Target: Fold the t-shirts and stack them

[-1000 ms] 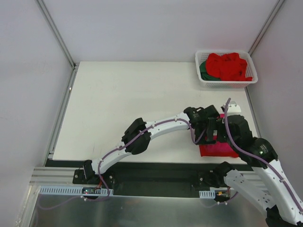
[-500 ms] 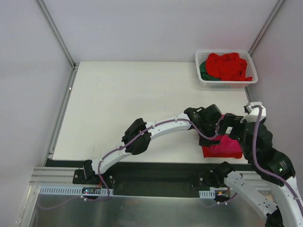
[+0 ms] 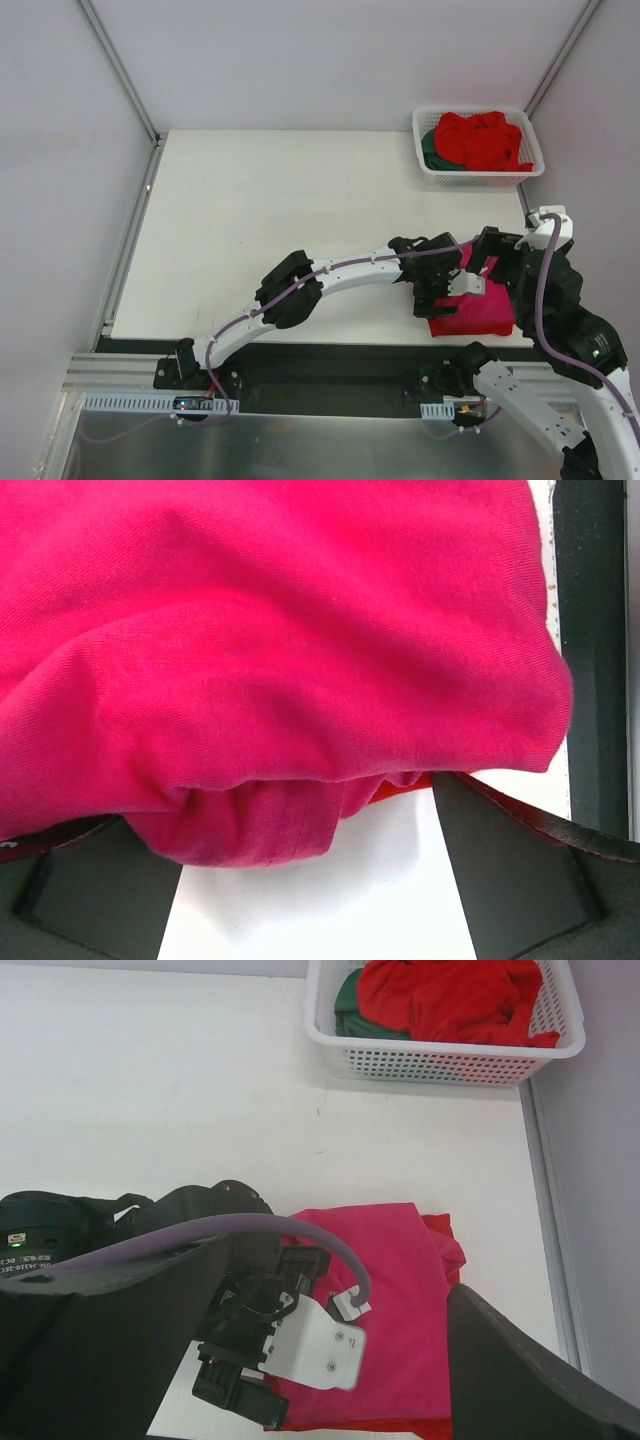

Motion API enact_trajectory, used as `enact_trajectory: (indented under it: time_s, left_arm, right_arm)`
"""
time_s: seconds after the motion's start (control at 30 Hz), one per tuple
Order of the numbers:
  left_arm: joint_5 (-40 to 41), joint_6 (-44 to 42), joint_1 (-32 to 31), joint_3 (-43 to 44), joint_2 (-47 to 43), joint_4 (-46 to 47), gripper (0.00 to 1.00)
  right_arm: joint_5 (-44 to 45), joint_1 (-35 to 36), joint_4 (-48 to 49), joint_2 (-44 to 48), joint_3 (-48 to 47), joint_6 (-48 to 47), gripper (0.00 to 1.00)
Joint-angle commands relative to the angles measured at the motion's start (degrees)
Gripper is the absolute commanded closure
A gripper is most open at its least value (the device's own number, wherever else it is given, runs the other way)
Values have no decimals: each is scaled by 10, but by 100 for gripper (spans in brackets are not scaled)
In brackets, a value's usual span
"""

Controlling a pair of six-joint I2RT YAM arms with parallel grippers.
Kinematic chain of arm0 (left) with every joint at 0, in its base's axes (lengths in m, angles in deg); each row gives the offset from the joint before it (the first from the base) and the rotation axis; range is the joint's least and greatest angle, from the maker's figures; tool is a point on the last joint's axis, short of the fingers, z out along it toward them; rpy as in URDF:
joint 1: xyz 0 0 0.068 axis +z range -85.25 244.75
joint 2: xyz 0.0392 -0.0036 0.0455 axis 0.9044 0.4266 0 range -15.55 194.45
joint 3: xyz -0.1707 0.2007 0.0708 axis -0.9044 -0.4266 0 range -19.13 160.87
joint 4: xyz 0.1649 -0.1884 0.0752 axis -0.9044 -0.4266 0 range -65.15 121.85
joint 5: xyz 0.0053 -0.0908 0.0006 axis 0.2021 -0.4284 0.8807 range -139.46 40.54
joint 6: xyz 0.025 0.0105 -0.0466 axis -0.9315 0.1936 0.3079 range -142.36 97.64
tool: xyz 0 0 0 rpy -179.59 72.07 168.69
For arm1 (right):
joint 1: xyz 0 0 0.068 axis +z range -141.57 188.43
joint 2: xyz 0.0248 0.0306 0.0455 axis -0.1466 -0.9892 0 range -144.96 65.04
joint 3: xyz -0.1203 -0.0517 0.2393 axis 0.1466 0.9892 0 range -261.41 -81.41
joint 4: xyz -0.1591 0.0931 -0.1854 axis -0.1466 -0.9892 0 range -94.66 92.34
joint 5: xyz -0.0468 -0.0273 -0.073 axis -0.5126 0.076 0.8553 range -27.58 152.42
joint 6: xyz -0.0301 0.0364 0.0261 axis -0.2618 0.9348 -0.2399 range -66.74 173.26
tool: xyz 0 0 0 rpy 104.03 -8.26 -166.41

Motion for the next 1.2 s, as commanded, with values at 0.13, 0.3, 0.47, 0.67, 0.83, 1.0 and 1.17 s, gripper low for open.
enact_trajectory:
  time_s: [0.13, 0.3, 0.47, 0.67, 0.83, 1.0, 1.17]
  left_arm:
    - [25, -3, -10, -8, -30, -10, 1]
    - [27, 4, 0, 0, -26, -8, 1]
    - [32, 2, 5, -4, -32, -7, 1]
    - [33, -2, 8, -3, -28, -5, 1]
    - [34, -5, 11, 0, -26, -4, 1]
    - [37, -6, 12, -2, -25, -3, 1]
    - [41, -5, 12, -9, -26, -4, 1]
  right_arm:
    - [-96, 2, 25, -31, -11, -12, 4]
    - [-188, 2, -33, -61, -34, 5, 4]
    - [-237, 2, -119, -60, -68, 50, 4]
    - [-234, 3, -225, -31, -125, 99, 4]
    - [-271, 2, -275, -17, -182, 119, 4]
    - [-306, 0, -312, 13, -246, 105, 4]
    - [-270, -10, -347, 3, -358, 63, 4]
